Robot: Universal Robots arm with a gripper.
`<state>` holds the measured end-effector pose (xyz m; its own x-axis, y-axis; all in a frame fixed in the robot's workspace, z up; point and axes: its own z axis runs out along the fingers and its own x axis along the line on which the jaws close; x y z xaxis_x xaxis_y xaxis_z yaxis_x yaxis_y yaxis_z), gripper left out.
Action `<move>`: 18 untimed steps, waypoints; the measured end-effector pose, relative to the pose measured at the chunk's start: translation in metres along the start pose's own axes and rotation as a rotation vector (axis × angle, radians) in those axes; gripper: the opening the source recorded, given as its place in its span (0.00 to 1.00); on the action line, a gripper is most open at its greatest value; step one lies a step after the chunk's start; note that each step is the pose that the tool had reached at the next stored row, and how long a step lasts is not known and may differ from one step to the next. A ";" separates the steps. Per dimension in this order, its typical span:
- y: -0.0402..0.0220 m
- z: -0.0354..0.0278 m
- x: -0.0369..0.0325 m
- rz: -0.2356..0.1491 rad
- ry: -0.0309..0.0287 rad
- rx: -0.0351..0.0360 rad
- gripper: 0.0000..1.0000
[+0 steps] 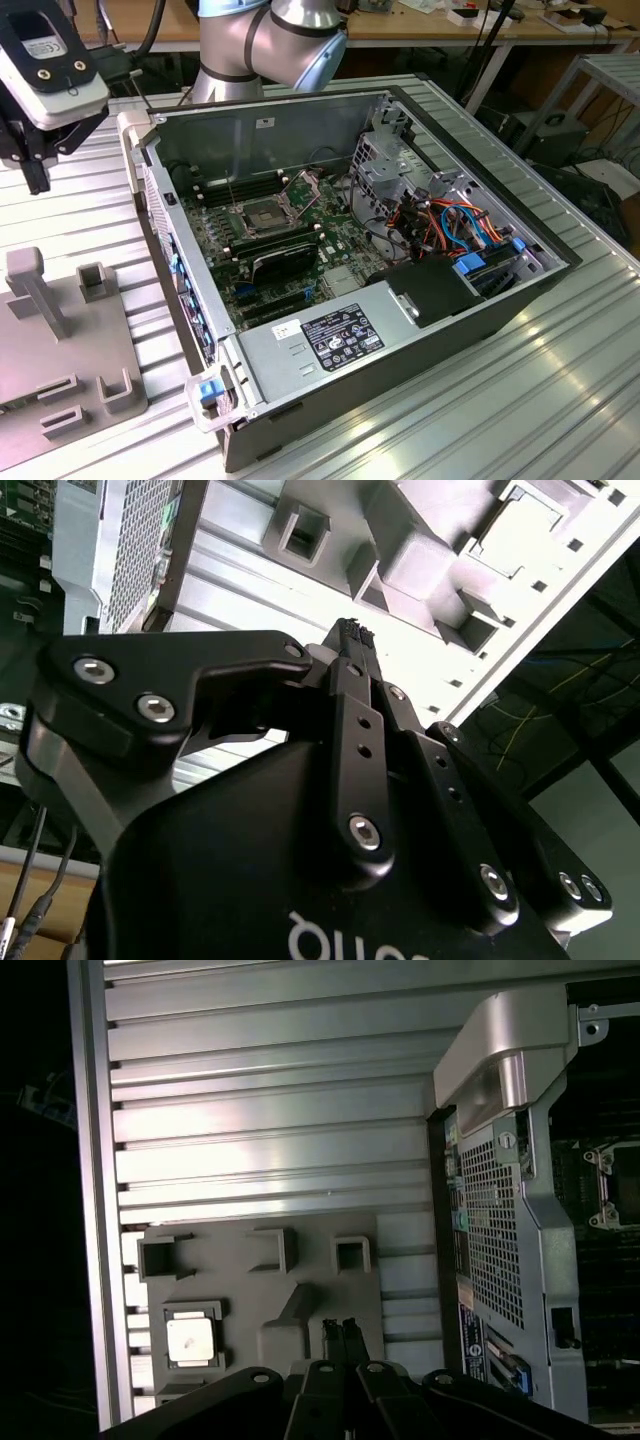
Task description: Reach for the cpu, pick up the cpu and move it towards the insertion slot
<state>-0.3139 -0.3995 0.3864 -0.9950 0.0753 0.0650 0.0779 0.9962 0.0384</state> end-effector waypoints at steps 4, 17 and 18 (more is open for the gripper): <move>-0.0007 0.0006 0.0091 0.000 0.0001 0.0000 0.11; -0.0025 0.0025 0.0316 0.000 0.0001 0.0001 0.11; -0.0027 0.0027 0.0333 0.000 0.0000 0.0000 0.11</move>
<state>-0.3474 -0.3996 0.3857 -0.9950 0.0753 0.0650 0.0779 0.9962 0.0384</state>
